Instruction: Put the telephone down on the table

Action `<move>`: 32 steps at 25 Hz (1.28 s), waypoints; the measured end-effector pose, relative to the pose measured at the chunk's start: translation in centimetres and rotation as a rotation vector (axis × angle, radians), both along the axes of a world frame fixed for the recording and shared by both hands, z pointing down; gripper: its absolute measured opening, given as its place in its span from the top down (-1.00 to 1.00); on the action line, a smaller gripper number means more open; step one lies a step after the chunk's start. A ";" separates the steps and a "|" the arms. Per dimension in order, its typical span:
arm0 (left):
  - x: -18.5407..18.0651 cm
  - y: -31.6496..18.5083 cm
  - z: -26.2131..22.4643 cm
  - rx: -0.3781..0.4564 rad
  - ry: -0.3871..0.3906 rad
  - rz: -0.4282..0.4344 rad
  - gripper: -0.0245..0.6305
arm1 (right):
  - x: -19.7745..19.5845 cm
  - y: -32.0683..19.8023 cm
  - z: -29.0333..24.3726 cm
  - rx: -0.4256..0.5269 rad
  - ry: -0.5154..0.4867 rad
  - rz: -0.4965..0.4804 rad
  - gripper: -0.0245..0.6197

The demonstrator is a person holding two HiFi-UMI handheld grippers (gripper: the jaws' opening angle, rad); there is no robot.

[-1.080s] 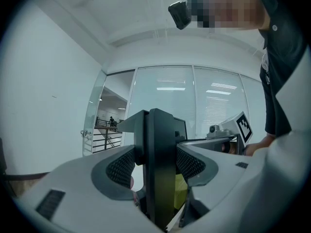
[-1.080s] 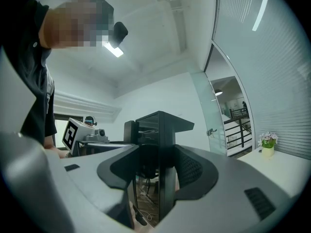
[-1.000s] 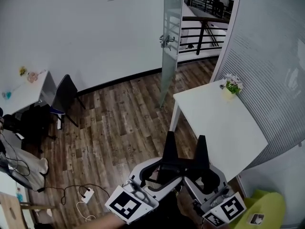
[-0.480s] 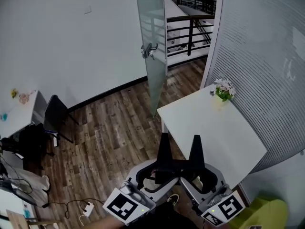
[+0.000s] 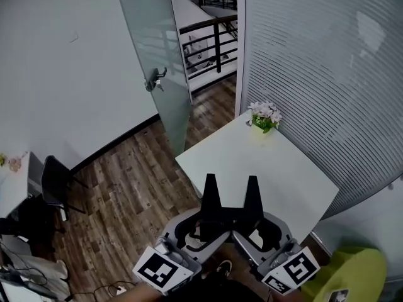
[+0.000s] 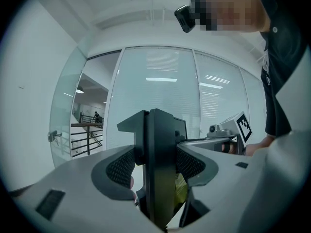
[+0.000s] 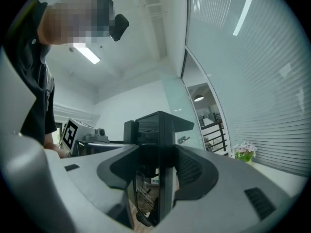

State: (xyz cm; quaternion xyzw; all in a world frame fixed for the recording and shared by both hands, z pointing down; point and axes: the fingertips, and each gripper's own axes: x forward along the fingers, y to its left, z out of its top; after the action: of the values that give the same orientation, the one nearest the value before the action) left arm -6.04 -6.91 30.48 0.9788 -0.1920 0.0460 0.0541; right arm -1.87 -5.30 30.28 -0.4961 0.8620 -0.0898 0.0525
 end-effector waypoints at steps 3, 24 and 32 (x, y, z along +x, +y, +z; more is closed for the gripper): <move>2.3 -1.0 0.1 -0.005 -0.004 0.033 0.09 | 2.3 -0.7 0.1 -0.002 -0.002 0.044 0.19; 9.9 -19.4 2.3 -0.098 -0.013 0.454 0.09 | 8.7 -17.5 1.4 -0.083 -0.023 0.490 0.19; 12.5 -22.6 5.5 -0.176 -0.094 0.692 0.09 | 10.4 -20.0 4.8 -0.170 -0.082 0.726 0.19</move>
State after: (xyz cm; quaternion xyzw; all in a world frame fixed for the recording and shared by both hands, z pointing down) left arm 6.42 -29.51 35.96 0.9743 0.1531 0.1230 0.1104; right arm 8.55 -25.27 35.05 -0.7679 0.6168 -0.1565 0.0738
